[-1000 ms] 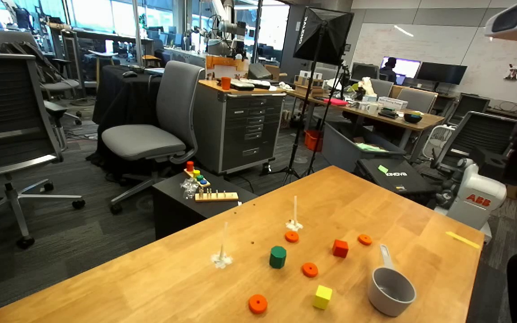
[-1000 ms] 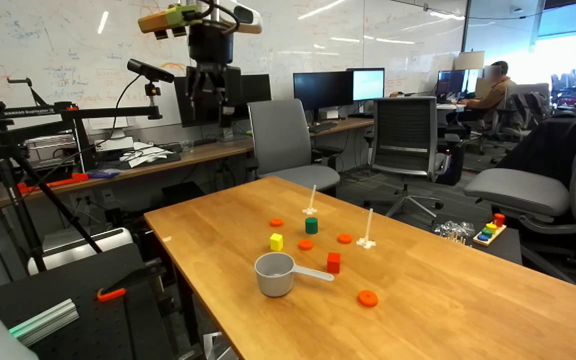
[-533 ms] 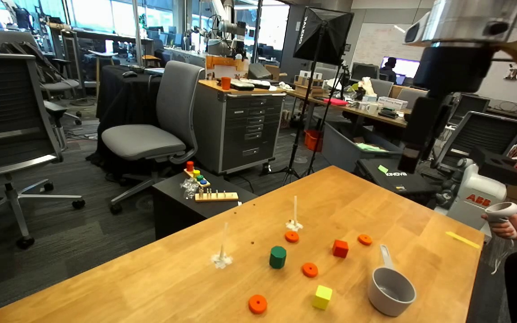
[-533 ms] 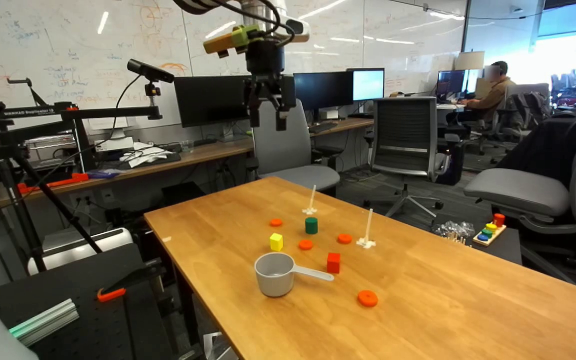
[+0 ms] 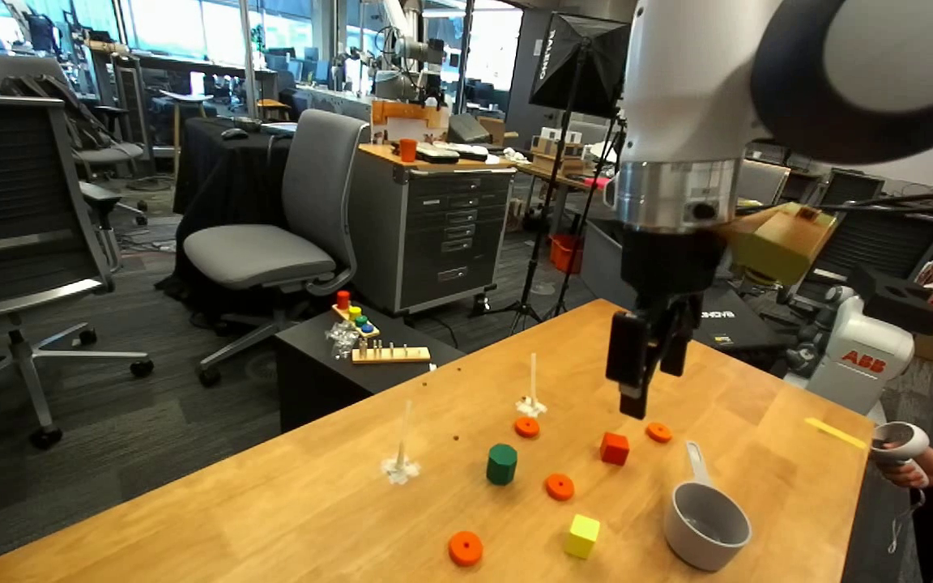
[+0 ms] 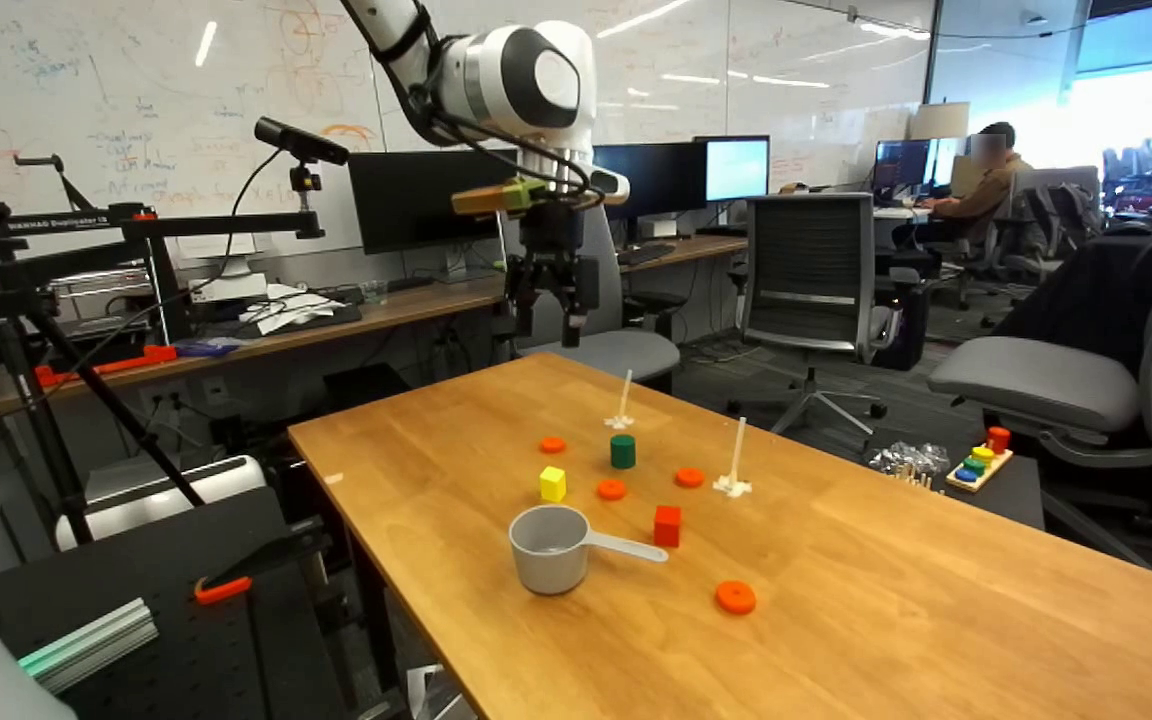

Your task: Put the yellow block, orange block and green block inside the measuring cup

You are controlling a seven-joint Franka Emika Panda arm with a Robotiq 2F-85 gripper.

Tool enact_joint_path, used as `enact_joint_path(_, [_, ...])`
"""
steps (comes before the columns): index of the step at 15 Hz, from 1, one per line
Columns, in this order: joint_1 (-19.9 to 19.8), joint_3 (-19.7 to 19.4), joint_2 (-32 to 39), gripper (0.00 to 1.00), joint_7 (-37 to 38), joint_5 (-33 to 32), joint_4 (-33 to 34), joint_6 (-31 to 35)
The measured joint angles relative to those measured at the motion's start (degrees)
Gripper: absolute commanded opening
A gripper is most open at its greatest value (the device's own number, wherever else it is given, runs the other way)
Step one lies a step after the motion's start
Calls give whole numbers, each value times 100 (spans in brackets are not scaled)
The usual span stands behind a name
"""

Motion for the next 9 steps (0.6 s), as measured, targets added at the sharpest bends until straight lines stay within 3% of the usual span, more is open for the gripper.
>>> enact_joint_path(9, [543, -232, 1495, 100, 76, -866, 746, -90])
